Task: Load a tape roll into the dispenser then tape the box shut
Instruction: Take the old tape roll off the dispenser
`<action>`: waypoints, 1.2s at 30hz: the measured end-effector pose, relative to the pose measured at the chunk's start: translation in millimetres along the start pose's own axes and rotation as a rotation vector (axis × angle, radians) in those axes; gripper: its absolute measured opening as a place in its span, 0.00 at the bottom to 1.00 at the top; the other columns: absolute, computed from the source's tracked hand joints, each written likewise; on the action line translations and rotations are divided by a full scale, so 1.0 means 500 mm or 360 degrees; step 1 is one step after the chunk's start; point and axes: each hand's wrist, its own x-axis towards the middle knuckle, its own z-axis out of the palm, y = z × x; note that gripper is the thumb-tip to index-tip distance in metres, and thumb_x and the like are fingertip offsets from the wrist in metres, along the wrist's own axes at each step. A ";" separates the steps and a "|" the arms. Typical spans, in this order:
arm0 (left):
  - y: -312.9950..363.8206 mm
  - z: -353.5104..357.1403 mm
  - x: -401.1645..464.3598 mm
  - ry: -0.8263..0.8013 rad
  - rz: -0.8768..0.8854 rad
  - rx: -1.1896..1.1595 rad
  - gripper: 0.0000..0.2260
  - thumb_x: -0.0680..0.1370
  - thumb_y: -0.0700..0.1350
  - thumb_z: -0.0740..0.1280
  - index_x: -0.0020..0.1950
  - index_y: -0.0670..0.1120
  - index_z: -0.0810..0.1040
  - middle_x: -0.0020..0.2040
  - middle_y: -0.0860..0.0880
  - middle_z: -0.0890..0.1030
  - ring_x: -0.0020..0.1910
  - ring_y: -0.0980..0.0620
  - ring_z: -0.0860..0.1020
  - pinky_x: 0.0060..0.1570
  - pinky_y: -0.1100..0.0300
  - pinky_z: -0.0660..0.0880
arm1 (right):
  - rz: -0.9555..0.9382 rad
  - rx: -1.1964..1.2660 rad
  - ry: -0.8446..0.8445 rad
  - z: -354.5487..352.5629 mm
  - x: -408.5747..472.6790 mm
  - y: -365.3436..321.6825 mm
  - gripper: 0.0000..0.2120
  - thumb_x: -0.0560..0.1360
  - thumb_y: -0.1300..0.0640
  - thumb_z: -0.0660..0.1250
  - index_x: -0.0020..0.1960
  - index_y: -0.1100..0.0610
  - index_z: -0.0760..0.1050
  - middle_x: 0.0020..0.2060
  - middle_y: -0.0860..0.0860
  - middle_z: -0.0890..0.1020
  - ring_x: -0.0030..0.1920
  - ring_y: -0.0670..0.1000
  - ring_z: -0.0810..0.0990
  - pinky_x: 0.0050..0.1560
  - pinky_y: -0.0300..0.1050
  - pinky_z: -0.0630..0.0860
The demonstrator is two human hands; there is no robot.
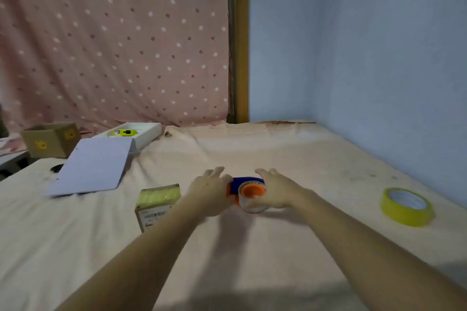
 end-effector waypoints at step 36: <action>0.004 0.176 -0.136 0.0640 -0.0051 -0.0900 0.27 0.75 0.52 0.74 0.72 0.55 0.69 0.56 0.57 0.75 0.52 0.56 0.75 0.48 0.55 0.75 | 0.0370 0.0665 0.0773 -0.048 -0.001 0.212 0.47 0.66 0.47 0.79 0.79 0.54 0.61 0.72 0.59 0.74 0.69 0.61 0.75 0.67 0.51 0.72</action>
